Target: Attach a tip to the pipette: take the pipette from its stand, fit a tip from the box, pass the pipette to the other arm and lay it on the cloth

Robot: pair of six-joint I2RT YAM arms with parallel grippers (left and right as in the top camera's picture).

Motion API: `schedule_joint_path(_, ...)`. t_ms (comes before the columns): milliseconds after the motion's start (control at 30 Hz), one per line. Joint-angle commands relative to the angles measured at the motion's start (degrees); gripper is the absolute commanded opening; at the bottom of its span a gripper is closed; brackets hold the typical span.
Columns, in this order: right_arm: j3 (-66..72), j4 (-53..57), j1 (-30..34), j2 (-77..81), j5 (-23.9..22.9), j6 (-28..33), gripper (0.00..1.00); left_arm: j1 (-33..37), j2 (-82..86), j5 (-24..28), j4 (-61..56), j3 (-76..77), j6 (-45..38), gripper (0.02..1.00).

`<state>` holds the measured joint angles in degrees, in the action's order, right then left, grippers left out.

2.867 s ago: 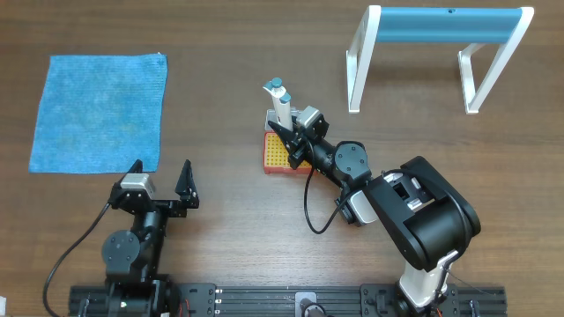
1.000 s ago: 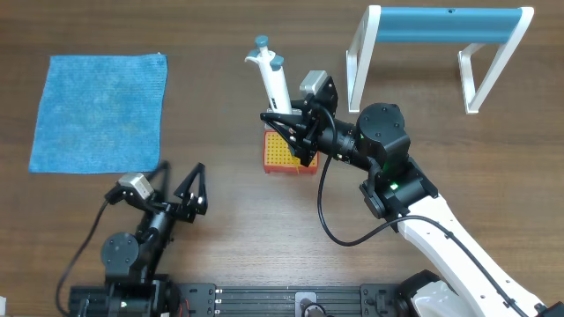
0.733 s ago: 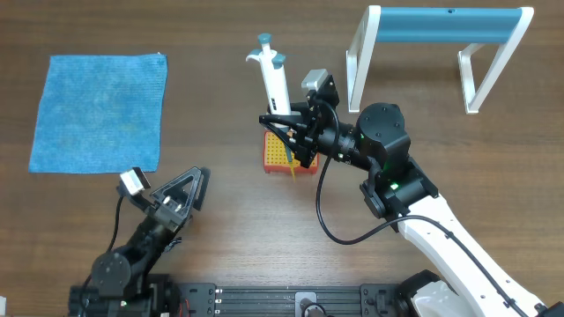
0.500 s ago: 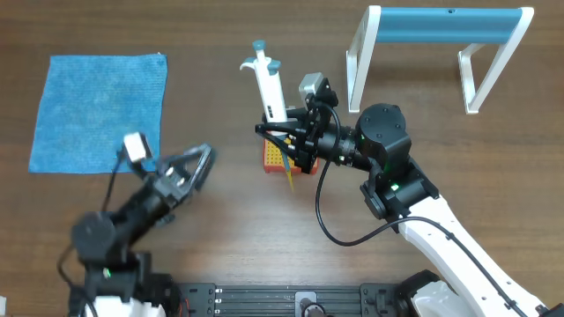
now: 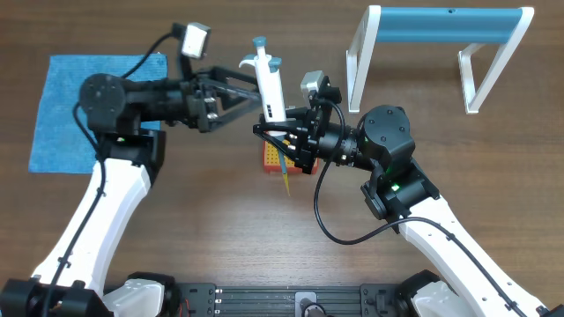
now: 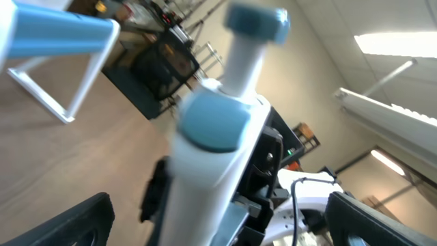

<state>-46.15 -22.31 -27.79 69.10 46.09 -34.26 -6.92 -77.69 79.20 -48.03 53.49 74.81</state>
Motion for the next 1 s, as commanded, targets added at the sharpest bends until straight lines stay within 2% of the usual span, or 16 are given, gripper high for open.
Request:
schedule_joint_path(33,-1.1,-0.5,0.2,-0.6,1.5,-2.0,0.08,-3.0,0.1,-0.1,-0.5,1.6,-1.0,0.998)
schedule_joint_path(100,-1.1,-0.5,0.2,-0.6,4.3,-2.0,0.08,-3.7,0.1,-1.8,-0.5,1.6,-1.2,1.0)
schedule_joint_path(333,-1.1,-0.5,0.2,-0.6,6.4,-2.6,0.08,-3.7,0.1,-4.1,-0.5,1.6,-2.5,0.998)
schedule_joint_path(367,-1.1,-0.5,0.2,-0.6,6.6,-2.6,0.08,-3.7,0.1,-4.3,-0.5,1.6,-2.5,0.95)
schedule_joint_path(467,-1.1,-0.5,0.2,-0.6,6.6,-2.6,0.082,-3.7,0.1,-5.3,-0.4,1.6,-3.1,0.378)
schedule_joint_path(500,-1.1,-0.5,0.2,-0.6,6.6,-2.6,0.08,-3.7,0.1,-5.9,-0.4,1.6,-3.3,0.027)
schedule_joint_path(533,-1.1,-0.5,0.2,-0.6,6.6,-2.6,0.08,-3.8,0.1,-6.4,-0.4,1.6,-3.3,0.027)
schedule_joint_path(567,-1.1,-0.5,0.2,-0.6,6.6,-2.6,0.404,-4.0,0.1,-7.1,-0.4,1.6,-3.4,0.027)
schedule_joint_path(600,-1.1,-0.5,0.2,-0.6,6.6,-2.6,0.849,-4.1,0.1,-7.3,-0.4,1.6,-3.3,0.027)
schedule_joint_path(667,-1.1,-0.5,0.2,-0.6,6.6,-2.6,0.853,-4.0,-0.1,-7.2,0.5,1.6,-3.4,0.027)
schedule_joint_path(733,-1.1,-0.5,1.0,-0.6,11.3,-2.6,0.858,-3.2,-0.8,-6.6,7.6,1.6,-7.4,0.027)
schedule_joint_path(800,-1.1,-0.5,4.9,-0.7,22.7,-2.9,0.855,-0.5,-2.2,-6.6,23.7,1.6,-16.5,0.027)
schedule_joint_path(867,-1.1,-0.5,13.9,-0.7,33.6,-6.7,0.855,4.8,-5.2,-7.3,43.8,1.6,-28.7,0.029)
schedule_joint_path(933,-1.1,-0.5,20.9,-0.7,36.7,-9.3,0.855,8.9,-7.7,-12.2,55.4,1.6,-35.5,0.027)
schedule_joint_path(967,-1.1,-0.5,23.8,-0.7,38.1,-9.3,0.855,10.3,-8.4,-16.5,59.9,1.6,-38.3,0.027)
schedule_joint_path(1000,-1.1,-0.5,27.5,-0.7,37.9,-9.2,0.858,12.1,-8.6,-23.6,66.2,1.6,-40.7,0.027)
